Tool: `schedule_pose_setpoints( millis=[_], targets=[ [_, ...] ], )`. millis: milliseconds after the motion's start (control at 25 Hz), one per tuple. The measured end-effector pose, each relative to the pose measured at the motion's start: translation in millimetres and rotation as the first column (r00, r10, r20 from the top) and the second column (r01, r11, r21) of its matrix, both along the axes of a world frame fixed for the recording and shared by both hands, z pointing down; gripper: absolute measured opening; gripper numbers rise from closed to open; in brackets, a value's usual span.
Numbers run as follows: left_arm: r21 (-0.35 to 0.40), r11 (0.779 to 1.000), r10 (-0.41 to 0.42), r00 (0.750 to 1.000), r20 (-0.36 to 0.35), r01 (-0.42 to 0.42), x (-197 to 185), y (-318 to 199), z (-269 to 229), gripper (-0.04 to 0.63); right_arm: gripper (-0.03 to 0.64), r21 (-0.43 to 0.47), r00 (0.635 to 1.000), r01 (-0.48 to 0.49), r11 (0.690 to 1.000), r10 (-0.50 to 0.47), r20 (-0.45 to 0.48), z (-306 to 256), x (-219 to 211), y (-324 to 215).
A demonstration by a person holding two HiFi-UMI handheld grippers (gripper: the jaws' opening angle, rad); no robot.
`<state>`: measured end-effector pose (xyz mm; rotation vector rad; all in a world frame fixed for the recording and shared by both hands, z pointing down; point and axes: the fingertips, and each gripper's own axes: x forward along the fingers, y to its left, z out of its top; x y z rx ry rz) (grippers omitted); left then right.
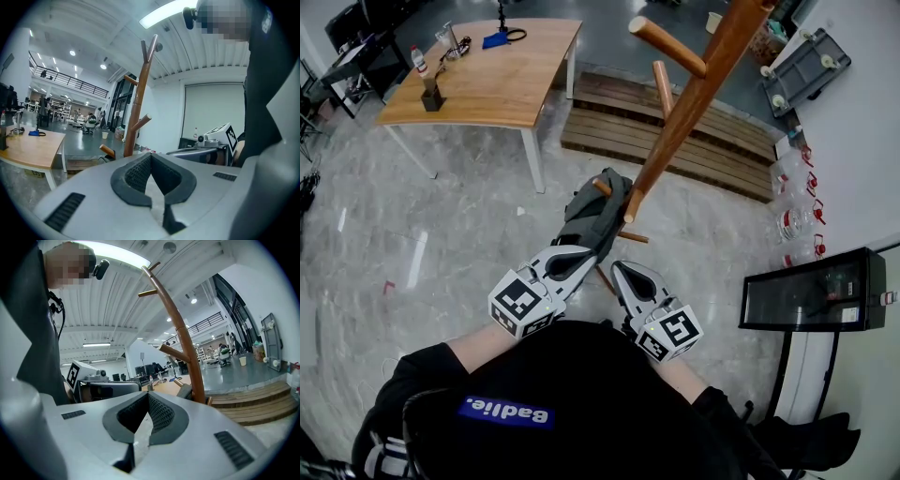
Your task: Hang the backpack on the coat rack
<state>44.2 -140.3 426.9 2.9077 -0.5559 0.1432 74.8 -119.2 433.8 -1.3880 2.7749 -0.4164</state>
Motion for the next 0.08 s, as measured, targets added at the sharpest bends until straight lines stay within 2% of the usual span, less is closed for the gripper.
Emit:
schedule_pose_setpoints(
  millis=[80],
  targets=[
    [0.0,1.0,0.002,1.0,0.001,-0.002,1.2,0.4,-0.9,0.009,-0.003,0.001,1.0,0.0,1.0,0.0,-0.001,-1.2,0.4,0.7]
  ],
)
